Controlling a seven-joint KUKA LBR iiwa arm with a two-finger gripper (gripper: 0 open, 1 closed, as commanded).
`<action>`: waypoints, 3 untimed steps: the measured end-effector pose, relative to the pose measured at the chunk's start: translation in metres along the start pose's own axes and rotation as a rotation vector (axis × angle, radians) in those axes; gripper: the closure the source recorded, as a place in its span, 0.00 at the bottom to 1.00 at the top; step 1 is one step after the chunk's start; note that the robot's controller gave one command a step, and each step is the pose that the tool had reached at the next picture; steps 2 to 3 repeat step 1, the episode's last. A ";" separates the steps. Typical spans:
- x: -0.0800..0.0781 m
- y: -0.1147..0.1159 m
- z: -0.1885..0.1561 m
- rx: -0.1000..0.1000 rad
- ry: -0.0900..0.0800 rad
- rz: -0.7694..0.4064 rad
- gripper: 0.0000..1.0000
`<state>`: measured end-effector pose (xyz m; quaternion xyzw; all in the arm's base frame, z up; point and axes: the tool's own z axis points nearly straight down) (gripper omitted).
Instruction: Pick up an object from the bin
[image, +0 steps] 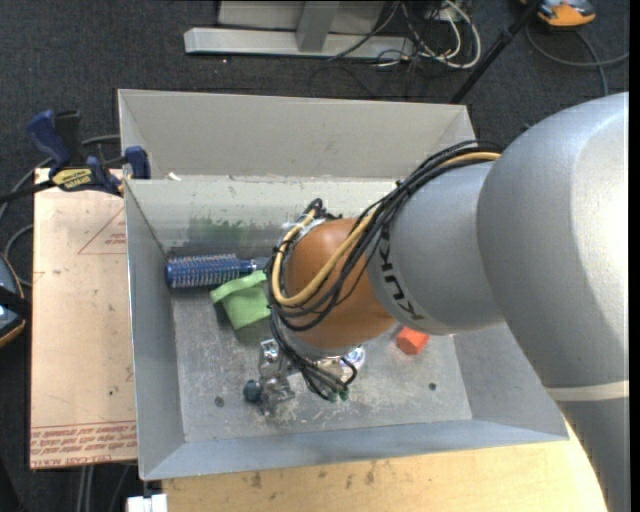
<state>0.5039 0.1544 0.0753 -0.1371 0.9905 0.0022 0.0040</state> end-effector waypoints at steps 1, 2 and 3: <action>-0.010 0.002 -0.146 0.002 -0.002 -0.012 1.00; -0.010 0.002 -0.146 0.002 -0.002 -0.012 1.00; -0.010 0.002 -0.146 0.002 -0.002 -0.012 1.00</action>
Offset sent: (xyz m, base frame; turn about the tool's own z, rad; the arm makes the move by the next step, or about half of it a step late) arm 0.0054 0.0027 0.1420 -0.0140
